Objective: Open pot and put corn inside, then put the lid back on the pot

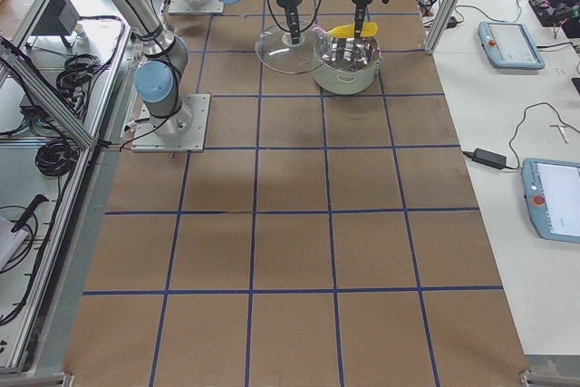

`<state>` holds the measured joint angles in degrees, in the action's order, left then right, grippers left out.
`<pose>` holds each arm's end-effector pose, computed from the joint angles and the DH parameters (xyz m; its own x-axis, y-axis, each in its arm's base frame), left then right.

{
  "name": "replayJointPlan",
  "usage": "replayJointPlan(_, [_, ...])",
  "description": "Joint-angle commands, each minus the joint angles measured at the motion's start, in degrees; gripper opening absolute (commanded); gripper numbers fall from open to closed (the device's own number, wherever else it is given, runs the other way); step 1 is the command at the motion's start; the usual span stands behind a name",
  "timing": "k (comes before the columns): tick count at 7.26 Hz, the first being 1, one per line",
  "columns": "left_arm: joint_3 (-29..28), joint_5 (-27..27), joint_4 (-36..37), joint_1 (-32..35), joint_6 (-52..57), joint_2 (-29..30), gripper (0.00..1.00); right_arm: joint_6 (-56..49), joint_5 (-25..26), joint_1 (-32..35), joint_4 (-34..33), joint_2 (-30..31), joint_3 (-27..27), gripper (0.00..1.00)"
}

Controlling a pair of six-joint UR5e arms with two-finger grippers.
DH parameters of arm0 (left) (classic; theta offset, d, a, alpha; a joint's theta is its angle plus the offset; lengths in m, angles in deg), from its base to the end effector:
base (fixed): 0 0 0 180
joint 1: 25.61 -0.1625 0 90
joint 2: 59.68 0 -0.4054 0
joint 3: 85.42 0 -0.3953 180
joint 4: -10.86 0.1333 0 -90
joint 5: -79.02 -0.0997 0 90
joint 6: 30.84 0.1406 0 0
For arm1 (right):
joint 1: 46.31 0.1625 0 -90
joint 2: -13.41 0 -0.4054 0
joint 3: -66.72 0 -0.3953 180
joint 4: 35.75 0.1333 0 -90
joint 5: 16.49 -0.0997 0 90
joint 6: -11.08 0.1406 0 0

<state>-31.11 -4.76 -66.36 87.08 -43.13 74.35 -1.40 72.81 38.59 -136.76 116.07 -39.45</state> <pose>-0.4391 -0.6652 0.2650 -0.9749 0.1865 0.1220 0.1812 0.9820 -0.0526 0.0969 -0.4332 0.4075 -0.9916 -0.1282 0.0164 -0.1292 0.9831 -0.1301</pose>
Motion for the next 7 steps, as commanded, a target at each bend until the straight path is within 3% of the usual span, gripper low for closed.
replayJointPlan(1, [0.0,-0.1,-0.1,0.0,0.1,-0.3,1.00,0.1,0.0,0.0,0.0,0.0,0.0,0.33])
replayJointPlan(3, [1.4,-0.2,-1.0,-1.2,1.7,-2.3,1.00,0.1,0.0,0.0,0.3,0.0,-0.1,0.33])
replayJointPlan(5, [2.2,-0.1,-4.6,-7.3,8.6,-6.4,1.00,1.7,-0.7,0.7,-0.1,-2.4,1.0,0.33])
replayJointPlan(7, [6.8,-6.8,-11.1,-11.6,13.4,-12.6,1.00,2.9,-1.0,1.4,-1.1,-8.3,4.8,0.33])
